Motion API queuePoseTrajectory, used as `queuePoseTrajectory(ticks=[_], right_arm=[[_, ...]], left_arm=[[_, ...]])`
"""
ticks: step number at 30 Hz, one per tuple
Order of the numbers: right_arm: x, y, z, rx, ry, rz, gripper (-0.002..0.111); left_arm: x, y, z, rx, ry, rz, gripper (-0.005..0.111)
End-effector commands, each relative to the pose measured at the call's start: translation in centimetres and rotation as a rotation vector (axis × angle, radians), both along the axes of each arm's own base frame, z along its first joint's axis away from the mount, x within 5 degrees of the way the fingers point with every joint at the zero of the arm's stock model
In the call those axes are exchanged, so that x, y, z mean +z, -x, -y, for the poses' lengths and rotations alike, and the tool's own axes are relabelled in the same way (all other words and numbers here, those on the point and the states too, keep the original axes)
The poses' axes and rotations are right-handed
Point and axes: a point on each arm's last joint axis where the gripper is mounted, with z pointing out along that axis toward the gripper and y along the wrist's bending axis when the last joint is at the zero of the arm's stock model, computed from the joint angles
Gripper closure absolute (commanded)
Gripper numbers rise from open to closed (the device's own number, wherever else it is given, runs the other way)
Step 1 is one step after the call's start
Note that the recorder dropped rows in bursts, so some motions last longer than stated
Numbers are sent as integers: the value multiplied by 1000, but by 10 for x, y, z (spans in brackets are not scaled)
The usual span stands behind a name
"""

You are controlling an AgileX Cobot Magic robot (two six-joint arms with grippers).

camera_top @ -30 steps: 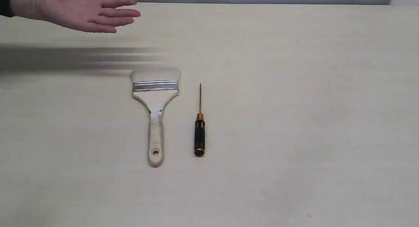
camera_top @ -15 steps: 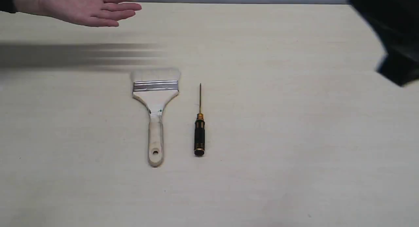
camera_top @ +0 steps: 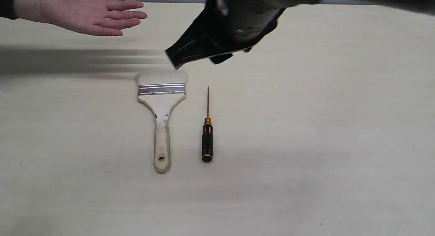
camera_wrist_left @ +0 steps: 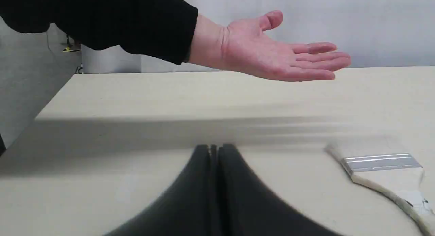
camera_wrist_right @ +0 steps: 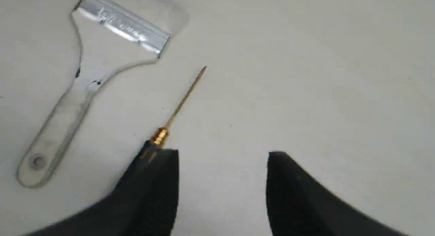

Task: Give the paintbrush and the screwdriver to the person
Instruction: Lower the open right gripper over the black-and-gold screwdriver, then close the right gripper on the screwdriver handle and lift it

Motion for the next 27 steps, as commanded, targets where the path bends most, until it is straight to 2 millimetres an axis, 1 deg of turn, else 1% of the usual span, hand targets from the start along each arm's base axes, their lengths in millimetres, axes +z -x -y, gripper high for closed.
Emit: queuePoseTrajectory(ticks=[1, 4, 7, 9, 12, 14, 18, 27], right_arm=[[-22, -11, -20, 5, 18, -94, 63], [-46, -20, -31, 5, 37, -122, 63], [-68, -27, -32, -31, 42, -188, 56], [-82, -32, -30, -77, 12, -260, 52], [-95, -40, -28, -121, -44, -318, 51], [-101, -44, -28, -132, -60, -328, 51], [-115, -46, -32, -138, -66, -345, 51], [-159, -50, -39, -176, -36, -410, 51]], left_arm=[[0, 0, 0, -5, 5, 9, 107], [0, 0, 0, -5, 5, 9, 107], [0, 0, 0, -5, 3, 12, 107], [0, 0, 0, -5, 3, 12, 107], [0, 0, 0, -5, 3, 12, 107], [0, 0, 0, -5, 3, 12, 107], [0, 0, 0, -5, 3, 12, 107], [0, 0, 0, -5, 3, 12, 107]])
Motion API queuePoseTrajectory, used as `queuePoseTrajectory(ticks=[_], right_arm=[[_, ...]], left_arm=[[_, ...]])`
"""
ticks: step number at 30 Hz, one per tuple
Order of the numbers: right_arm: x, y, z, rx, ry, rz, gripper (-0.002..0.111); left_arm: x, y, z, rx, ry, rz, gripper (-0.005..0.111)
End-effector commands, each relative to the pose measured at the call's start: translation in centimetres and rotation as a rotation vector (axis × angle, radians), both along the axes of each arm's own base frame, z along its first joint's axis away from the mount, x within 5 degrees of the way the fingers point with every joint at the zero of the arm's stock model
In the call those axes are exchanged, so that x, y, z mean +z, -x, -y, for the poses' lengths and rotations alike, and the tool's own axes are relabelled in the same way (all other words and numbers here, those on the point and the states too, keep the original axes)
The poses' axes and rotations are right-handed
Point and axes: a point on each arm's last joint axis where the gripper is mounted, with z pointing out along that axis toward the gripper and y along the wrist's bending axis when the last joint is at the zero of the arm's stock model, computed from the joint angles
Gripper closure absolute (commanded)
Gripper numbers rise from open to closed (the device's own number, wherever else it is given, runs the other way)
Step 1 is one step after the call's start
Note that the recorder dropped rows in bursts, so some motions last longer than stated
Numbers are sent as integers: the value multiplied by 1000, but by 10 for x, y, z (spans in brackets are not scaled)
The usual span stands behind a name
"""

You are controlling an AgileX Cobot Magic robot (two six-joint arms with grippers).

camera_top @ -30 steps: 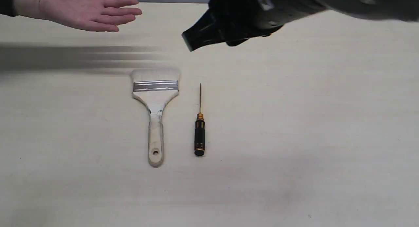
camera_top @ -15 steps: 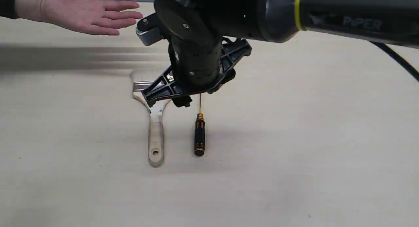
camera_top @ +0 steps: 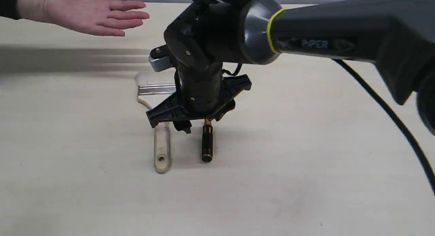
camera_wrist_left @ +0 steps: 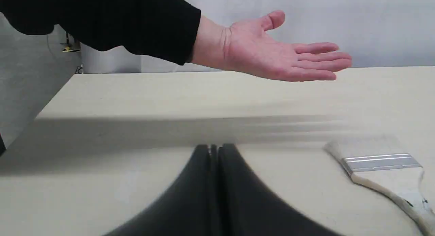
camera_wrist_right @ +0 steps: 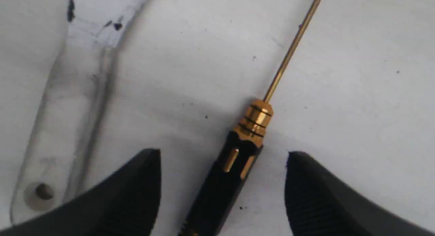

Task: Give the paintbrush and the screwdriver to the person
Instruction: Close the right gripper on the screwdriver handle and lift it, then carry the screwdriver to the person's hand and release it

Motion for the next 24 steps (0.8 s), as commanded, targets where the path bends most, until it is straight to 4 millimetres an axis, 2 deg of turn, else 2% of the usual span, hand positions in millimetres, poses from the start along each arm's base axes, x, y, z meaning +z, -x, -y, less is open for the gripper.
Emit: queuePoseTrajectory(ticks=[1, 5, 7, 14, 16, 20, 24], right_arm=[[-13, -3, -1, -28, 7, -17, 51], [-28, -5, 1, -49, 35, -32, 56], [-34, -5, 1, -52, 48, -44, 62], [-33, -6, 4, -34, 85, -24, 104], [-26, -8, 6, -26, 118, -12, 104], [7, -10, 6, -11, 118, 31, 104], [72, -8, 1, 25, -2, 159, 104]], left_arm=[[0, 0, 0, -5, 3, 12, 107], [0, 0, 0, -5, 3, 12, 107], [0, 0, 0, -5, 6, 9, 107], [0, 0, 0, -5, 6, 9, 107], [0, 0, 0, -5, 6, 9, 107], [0, 0, 0, -5, 6, 9, 107], [0, 0, 0, -5, 6, 9, 107]])
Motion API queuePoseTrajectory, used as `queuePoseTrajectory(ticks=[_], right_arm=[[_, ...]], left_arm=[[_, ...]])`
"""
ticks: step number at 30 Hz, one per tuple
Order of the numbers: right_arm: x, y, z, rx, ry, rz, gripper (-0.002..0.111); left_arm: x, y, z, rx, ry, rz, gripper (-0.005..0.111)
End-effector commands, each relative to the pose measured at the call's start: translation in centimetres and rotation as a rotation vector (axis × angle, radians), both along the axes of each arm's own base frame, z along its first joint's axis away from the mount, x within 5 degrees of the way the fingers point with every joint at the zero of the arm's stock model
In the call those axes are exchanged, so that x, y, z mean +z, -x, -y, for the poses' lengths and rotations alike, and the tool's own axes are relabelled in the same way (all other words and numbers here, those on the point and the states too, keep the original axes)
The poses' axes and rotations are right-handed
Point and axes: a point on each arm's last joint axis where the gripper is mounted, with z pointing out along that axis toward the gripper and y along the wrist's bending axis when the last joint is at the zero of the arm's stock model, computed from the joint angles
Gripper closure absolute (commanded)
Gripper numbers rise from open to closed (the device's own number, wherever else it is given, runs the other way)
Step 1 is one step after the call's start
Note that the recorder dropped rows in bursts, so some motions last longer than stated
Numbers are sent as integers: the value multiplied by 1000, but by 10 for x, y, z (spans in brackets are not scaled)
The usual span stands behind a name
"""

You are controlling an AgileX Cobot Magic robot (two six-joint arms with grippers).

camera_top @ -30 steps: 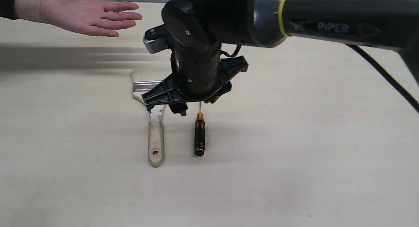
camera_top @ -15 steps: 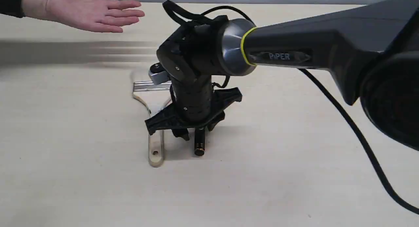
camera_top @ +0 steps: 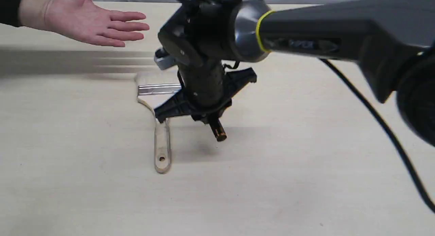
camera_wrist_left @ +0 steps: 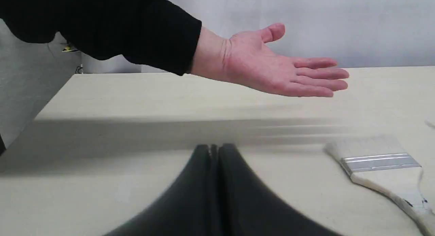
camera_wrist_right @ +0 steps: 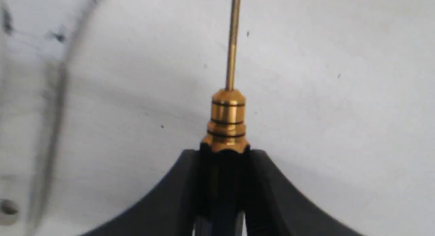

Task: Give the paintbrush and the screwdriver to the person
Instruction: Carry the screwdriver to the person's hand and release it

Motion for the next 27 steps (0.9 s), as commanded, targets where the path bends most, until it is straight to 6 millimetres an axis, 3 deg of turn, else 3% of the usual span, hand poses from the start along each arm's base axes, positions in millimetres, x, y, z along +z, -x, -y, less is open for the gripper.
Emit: queuePoseTrajectory(ticks=[1, 3, 6, 10, 13, 20, 23, 27], right_arm=[[64, 3, -4, 61, -112, 134, 104], [97, 4, -8, 99, -215, 234, 104], [130, 4, -19, 158, -391, 341, 104], [144, -5, -33, 273, -473, 446, 104], [132, -15, -43, 290, -478, 468, 104], [71, -42, -71, 366, -429, 454, 100], [57, -47, -77, 380, -421, 442, 82], [66, -46, -74, 360, -383, 398, 53]], left_arm=[[0, 0, 0, -5, 6, 9, 107], [0, 0, 0, -5, 6, 9, 107], [0, 0, 0, -5, 6, 9, 107], [0, 0, 0, -5, 6, 9, 107], [1, 0, 0, -6, 4, 14, 107], [0, 0, 0, -5, 3, 11, 107], [0, 0, 0, -5, 3, 11, 107], [0, 0, 0, -5, 3, 11, 107]])
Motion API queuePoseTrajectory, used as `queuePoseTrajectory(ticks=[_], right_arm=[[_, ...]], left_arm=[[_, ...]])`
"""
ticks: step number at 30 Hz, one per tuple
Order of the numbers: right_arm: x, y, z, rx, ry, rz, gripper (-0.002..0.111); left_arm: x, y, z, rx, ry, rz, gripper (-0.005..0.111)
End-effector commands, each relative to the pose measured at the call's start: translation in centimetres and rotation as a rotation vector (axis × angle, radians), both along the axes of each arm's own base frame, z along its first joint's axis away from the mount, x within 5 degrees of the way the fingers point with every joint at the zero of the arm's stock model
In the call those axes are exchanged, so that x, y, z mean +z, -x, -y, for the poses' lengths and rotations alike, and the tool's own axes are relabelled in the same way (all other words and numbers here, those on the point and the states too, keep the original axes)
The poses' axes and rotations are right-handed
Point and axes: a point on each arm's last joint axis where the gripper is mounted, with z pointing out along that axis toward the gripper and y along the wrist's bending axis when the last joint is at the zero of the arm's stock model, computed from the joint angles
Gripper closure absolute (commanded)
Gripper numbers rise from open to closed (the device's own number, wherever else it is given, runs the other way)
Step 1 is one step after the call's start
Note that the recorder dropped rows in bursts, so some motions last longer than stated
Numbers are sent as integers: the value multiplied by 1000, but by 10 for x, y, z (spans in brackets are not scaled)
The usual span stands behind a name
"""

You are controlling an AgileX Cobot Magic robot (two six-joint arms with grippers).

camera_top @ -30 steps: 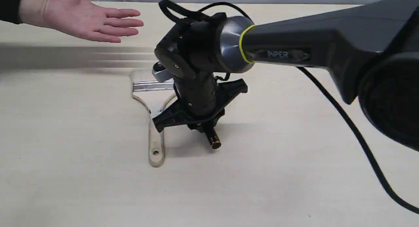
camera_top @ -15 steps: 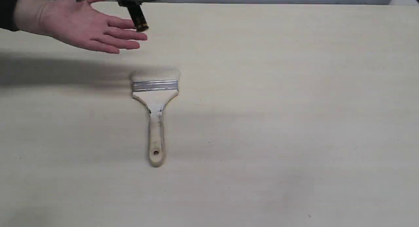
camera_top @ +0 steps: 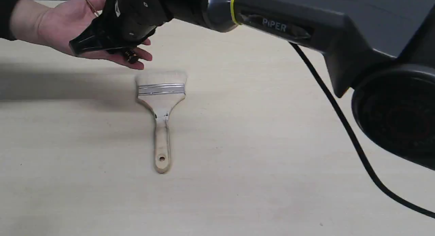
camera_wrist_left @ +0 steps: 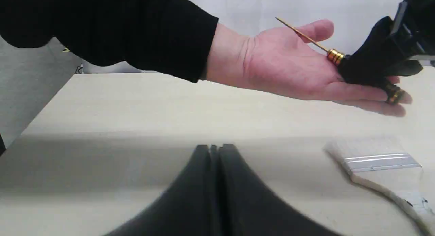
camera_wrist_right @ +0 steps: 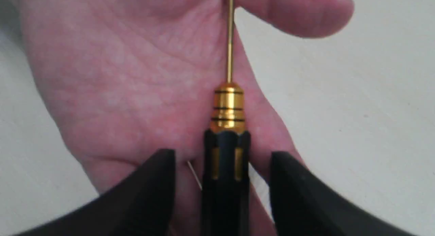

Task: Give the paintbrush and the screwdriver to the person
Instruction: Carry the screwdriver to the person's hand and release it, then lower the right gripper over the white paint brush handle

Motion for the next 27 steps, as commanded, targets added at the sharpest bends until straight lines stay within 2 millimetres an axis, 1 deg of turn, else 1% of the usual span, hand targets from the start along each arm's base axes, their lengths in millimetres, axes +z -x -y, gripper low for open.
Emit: queuePoseTrajectory(ticks=[1, 6, 8, 10, 12, 15, 19, 23, 24, 26, 27], right_arm=[[22, 0, 7, -15, 30, -14, 52], [58, 12, 25, -103, 161, -150, 53], [65, 17, 31, -128, 199, -194, 54], [72, 18, 32, -134, 200, -196, 54], [72, 18, 31, -139, 194, -198, 54], [65, 20, 27, -160, 167, -246, 54], [44, 17, 21, -173, 181, -293, 54], [12, 13, 13, -178, 205, -363, 54], [0, 12, 11, -181, 220, -382, 54], [-16, 10, 9, -205, 231, -411, 54], [-28, 9, 7, -223, 242, -431, 55]], left_arm=[[0, 0, 0, -5, 3, 11, 107], [0, 0, 0, -5, 3, 11, 107], [0, 0, 0, -5, 3, 11, 107], [0, 0, 0, -5, 3, 11, 107], [0, 0, 0, -5, 3, 11, 107], [0, 0, 0, -5, 7, 9, 107], [0, 0, 0, -6, 7, 11, 107], [0, 0, 0, -6, 7, 11, 107], [0, 0, 0, -6, 7, 11, 107], [0, 0, 0, -6, 7, 11, 107], [0, 0, 0, -6, 7, 11, 107]])
